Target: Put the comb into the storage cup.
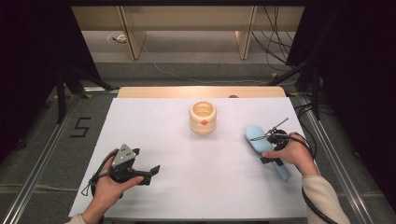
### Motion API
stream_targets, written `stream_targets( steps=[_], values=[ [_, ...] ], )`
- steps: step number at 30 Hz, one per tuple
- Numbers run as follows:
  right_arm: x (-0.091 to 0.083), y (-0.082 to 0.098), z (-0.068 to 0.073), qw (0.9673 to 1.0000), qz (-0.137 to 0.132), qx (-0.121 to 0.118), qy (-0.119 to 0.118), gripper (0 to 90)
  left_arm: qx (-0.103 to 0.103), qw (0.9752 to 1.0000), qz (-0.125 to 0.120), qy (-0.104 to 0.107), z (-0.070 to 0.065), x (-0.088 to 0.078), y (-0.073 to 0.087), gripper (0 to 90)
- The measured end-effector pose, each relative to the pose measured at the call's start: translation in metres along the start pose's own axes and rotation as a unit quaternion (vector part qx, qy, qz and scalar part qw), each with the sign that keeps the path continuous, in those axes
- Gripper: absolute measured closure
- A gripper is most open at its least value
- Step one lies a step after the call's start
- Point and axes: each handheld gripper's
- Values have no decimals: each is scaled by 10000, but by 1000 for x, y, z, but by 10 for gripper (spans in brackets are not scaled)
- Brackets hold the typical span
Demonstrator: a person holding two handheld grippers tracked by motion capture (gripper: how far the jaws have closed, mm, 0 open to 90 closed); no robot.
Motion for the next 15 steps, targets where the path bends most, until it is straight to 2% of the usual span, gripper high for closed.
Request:
stream_targets(
  steps=[6, 15],
  values=[
    [3, -2, 1, 9999, 152, -8, 42, 267, 3, 10000, 3, 4, 0, 0, 0, 0],
    [5, -4, 2, 9997, 219, -24, 63, 330, 3, 10000, -17, -1, 0, 0, 0, 0]
  ],
)
Point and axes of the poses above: each handheld gripper's, and its own axes: x roughly forward along the jaws, y roughly out of its underside, z roughly to its left, and after that the axes turned 9 degrees about -z, right-handed
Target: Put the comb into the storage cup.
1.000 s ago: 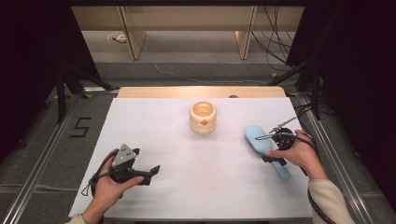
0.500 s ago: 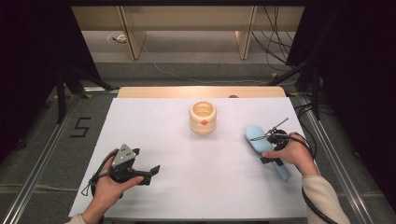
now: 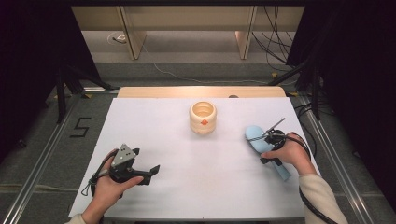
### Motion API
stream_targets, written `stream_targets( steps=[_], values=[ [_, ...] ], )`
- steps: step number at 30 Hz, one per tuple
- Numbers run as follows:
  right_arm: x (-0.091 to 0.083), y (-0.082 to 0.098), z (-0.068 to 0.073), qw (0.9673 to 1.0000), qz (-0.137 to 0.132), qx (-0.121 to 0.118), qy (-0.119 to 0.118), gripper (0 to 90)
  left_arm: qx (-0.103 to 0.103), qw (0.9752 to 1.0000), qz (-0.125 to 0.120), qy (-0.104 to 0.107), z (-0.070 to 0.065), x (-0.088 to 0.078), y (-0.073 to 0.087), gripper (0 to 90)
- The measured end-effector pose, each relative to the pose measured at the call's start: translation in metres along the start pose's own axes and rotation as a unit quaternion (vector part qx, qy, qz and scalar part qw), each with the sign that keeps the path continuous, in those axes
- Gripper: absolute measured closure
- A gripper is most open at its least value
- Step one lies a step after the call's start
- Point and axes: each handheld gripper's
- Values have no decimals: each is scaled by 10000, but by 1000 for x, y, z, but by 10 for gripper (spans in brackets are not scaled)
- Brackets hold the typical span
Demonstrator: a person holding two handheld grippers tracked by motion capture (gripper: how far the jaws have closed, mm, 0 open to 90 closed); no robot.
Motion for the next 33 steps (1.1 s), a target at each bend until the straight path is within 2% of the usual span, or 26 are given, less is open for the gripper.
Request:
stream_targets(
  steps=[14, 26, 33],
  values=[
    [-1, 0, 0, 10000, 17, 22, 28, 424, -2, 10000, 0, 13, 0, 0, 0, 0],
    [-4, -1, 1, 9999, 35, 137, 68, 623, 0, 10000, 3, 16, 0, 0, 0, 0],
    [-3, -1, 2, 9996, 42, 249, 122, 678, 8, 10000, 6, 29, 0, 0, 0, 0]
  ],
)
Point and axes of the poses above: each handheld gripper's, and its own axes: x roughly forward along the jaws, y roughly out of its underside, z roughly to its left, and after that the axes turned 9 degrees about -z, right-handed
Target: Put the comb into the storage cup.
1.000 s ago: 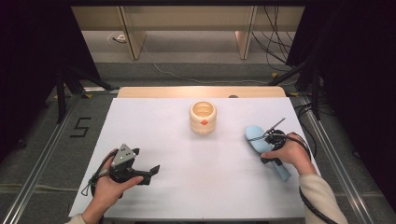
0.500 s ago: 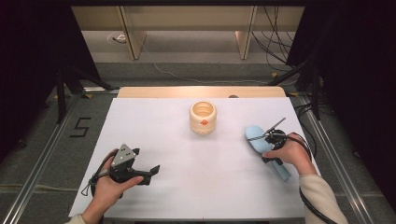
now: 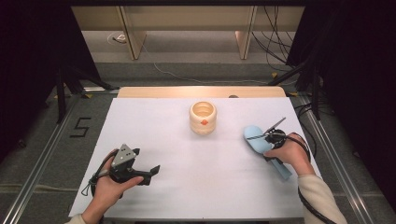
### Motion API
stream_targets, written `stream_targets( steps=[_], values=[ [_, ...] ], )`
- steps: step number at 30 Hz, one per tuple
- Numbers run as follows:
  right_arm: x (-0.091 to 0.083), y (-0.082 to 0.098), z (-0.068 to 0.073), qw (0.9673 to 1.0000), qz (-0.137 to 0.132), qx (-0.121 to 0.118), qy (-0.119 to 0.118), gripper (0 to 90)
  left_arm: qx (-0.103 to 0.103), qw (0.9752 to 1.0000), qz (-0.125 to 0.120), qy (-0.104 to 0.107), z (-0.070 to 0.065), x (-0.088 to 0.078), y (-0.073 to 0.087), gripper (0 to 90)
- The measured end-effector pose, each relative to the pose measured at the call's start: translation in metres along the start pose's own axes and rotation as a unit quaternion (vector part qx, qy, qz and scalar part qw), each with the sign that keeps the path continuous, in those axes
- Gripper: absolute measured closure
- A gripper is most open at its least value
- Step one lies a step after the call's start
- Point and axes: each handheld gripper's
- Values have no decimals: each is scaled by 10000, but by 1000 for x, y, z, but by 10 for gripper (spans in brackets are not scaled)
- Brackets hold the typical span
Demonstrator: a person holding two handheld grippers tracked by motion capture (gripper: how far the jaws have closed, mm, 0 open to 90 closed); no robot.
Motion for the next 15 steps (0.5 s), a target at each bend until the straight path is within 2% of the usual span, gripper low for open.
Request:
stream_targets(
  steps=[15],
  values=[
    [-1, 1, 2, 9999, -42, 92, 50, 702, 0, 10000, -3, -8, 0, 0, 0, 0]
  ],
)
Point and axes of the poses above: each handheld gripper's, and its own axes: x roughly forward along the jaws, y roughly out of its underside, z roughly to its left, and after that the axes turned 9 degrees about -z, right-handed
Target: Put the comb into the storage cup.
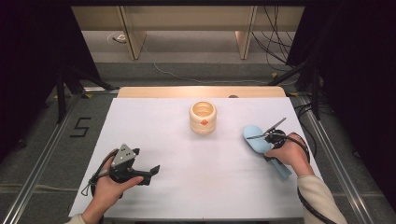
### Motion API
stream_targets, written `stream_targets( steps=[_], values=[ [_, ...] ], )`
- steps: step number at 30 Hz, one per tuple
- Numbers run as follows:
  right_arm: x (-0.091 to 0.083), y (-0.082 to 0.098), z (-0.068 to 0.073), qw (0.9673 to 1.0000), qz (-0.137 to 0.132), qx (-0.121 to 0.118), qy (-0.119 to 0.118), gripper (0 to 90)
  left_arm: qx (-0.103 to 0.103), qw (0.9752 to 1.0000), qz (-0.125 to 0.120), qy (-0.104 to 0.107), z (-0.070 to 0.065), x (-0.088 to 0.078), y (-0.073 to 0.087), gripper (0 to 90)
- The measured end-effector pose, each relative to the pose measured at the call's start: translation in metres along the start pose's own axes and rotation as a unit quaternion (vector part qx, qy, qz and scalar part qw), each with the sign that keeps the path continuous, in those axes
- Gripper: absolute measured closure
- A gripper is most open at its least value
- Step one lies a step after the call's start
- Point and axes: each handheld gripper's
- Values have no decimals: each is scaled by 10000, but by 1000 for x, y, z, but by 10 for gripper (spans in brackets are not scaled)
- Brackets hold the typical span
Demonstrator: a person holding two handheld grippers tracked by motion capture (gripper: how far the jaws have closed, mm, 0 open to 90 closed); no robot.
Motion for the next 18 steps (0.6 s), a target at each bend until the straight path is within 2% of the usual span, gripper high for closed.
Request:
stream_targets(
  steps=[6, 18],
  values=[
    [-1, 1, -1, 10000, -66, 51, -36, 703, 6, 10000, 0, -3, 0, 0, 0, 0],
    [-14, -3, 3, 9986, -509, 147, -72, 704, 2, 10000, 6, -4, 0, 0, 0, 0]
  ],
)
Point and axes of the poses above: each handheld gripper's, and its own axes: x roughly forward along the jaws, y roughly out of its underside, z roughly to its left, and after that the axes turned 9 degrees about -z, right-handed
